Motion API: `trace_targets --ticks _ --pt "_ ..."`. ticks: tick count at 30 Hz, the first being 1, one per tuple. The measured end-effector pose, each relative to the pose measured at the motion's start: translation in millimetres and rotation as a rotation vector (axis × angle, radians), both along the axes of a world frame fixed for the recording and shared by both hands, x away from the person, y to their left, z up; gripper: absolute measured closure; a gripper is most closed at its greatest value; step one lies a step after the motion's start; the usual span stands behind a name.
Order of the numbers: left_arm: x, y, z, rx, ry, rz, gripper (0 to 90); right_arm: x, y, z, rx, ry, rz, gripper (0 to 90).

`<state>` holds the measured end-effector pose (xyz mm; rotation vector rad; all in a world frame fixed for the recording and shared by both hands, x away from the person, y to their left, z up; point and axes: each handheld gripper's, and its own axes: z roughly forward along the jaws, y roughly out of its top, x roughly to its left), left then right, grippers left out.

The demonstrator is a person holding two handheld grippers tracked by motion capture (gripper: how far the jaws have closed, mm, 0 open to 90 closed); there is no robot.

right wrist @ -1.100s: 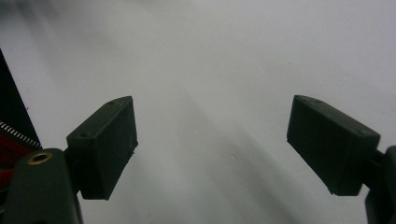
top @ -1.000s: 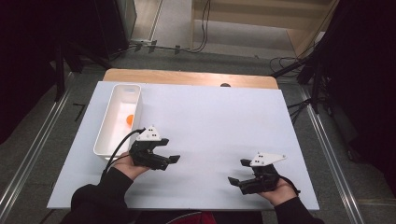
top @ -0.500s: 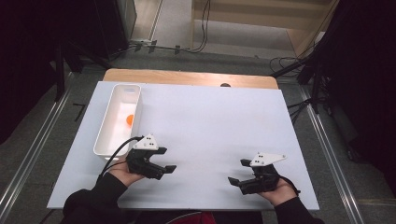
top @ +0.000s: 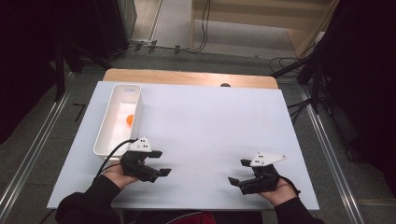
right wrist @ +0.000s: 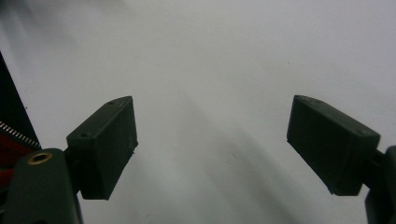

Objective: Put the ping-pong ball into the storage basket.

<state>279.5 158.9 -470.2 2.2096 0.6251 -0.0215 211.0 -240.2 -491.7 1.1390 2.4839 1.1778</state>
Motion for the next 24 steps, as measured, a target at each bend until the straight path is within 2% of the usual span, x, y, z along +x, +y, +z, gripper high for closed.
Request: trace_targets --ticks 2,11,14,24 --pt "-0.7 3.3 -0.9 0.014 -0.010 0.002 23.1 0.0 -0.2 0.2 0.003 -0.010 0.000 14.8" --pt "-5.9 12.3 -3.7 0.018 -0.018 -0.010 23.1 0.3 -0.8 0.5 0.005 -0.006 -0.004 14.8" --pt "-7.2 13.8 -4.6 0.033 -0.028 -0.017 23.2 0.8 -1.8 0.3 0.006 -0.011 -0.003 14.8" --pt "-11.0 17.8 -8.9 0.057 -0.020 -0.028 23.1 1.2 -2.7 0.0 0.009 -0.008 -0.013 14.8"
